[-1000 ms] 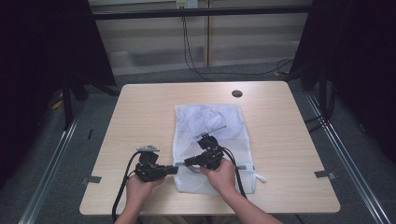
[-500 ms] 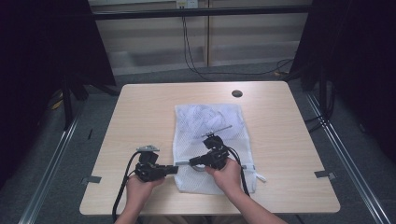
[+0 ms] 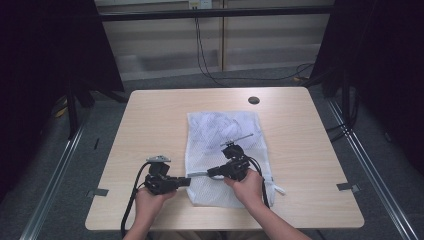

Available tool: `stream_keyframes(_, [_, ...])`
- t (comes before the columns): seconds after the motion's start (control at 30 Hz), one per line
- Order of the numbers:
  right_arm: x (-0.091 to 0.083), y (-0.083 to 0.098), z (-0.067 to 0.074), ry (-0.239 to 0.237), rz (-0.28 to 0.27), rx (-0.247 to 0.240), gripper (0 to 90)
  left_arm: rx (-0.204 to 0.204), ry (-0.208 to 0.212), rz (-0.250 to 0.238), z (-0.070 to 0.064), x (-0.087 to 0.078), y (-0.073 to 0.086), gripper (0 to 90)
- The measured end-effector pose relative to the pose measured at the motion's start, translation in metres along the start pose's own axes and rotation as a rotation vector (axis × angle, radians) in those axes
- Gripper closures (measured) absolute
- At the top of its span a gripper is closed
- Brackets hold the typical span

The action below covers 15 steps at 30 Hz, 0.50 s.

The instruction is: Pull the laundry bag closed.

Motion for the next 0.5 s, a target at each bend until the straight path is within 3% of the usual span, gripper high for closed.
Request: stream_keyframes(0.5, [-0.0101,0.0048,-0.0099,0.012,-0.007,0.014,87.3,-0.001,0.008,0.012,-0.0003,0.0004,0.0014,87.9])
Point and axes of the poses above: each handheld gripper's, and its own axes: x roughly forward along the jaws, y roughly out of its underside, z roughly to its left, the point moved 8 cm from there along x, roughly forward along the jaws, and after that the axes turned 3 degrees about x, right-handed, at the moved point
